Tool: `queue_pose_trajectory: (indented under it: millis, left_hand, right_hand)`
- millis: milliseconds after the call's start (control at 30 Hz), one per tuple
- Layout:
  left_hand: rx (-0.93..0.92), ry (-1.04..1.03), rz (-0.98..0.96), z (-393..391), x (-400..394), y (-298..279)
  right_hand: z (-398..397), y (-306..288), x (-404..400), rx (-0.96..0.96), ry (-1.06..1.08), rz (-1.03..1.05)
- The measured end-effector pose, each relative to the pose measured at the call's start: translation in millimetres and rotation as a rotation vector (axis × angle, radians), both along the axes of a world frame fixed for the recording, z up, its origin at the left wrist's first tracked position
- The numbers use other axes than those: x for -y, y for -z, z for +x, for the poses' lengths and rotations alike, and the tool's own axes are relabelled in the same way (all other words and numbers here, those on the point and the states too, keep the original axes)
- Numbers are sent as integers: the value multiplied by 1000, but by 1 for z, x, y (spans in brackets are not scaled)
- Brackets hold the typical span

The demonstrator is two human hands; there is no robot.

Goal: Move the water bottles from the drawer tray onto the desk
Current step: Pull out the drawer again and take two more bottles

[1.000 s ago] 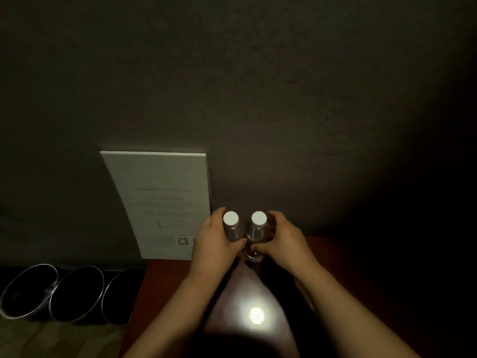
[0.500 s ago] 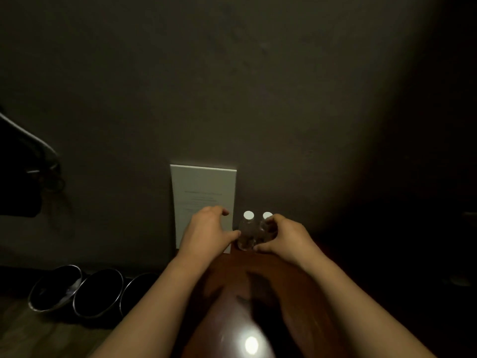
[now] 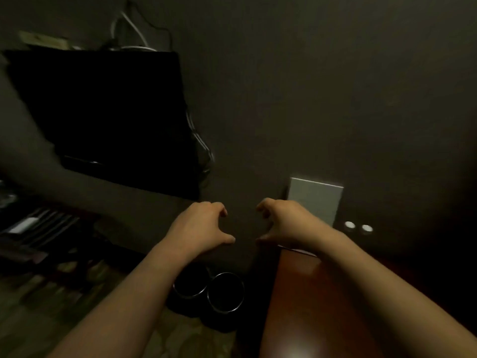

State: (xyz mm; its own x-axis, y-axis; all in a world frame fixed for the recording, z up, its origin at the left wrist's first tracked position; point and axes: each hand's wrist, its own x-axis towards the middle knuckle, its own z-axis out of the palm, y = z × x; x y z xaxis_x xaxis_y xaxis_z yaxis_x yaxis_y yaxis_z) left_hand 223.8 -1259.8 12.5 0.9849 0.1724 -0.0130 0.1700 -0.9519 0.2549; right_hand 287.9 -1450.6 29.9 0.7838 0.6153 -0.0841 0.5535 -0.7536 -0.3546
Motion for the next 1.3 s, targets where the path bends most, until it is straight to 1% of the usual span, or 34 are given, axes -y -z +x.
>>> queue_pose_trajectory:
  millis: [100,200,267,367,533,633,733,900,1033,1133,1200,1300]
  left_hand:
    - [13,-55,70,-56,-71,-12]
    - [15,-126,118,-110,-139,-19]
    - [2,-176,120,-140,-179,-22]
    - [-18,-268,97,-176,-229,-23]
    - [-44,-395,86,-212,-305,-15]
    - [-62,-456,84,-217,-355,-10]
    - [-76,-501,93,-209,-408,-5]
    - [-113,-526,199,-173,-509,4]
    - [-102,-583,245,-149,-589,1]
    - [-93,-608,277,-142,-642,-3]
    - [-80,-626,279,-144,-676,-6]
    - [-70,-669,235,-155,-735,-4]
  right_hand:
    - [-33,-9,-77,39,-106,-6]
    - [-64,-13,-150,13,-220,3]
    - [-82,-13,-195,-13,-295,2]
    - [-103,-11,-258,1,-410,-36]
    - [-120,-8,-355,38,-571,-91]
    - [-117,-2,-415,68,-653,-114]
    - [-101,7,-477,56,-707,-132]
    - [-58,20,-592,80,-770,-142]
    - [-36,13,-687,103,-825,-154]
    - [-27,8,-751,160,-890,-156]
    - [-26,6,-791,177,-929,-160]
    - [-32,5,-855,152,-978,-168]
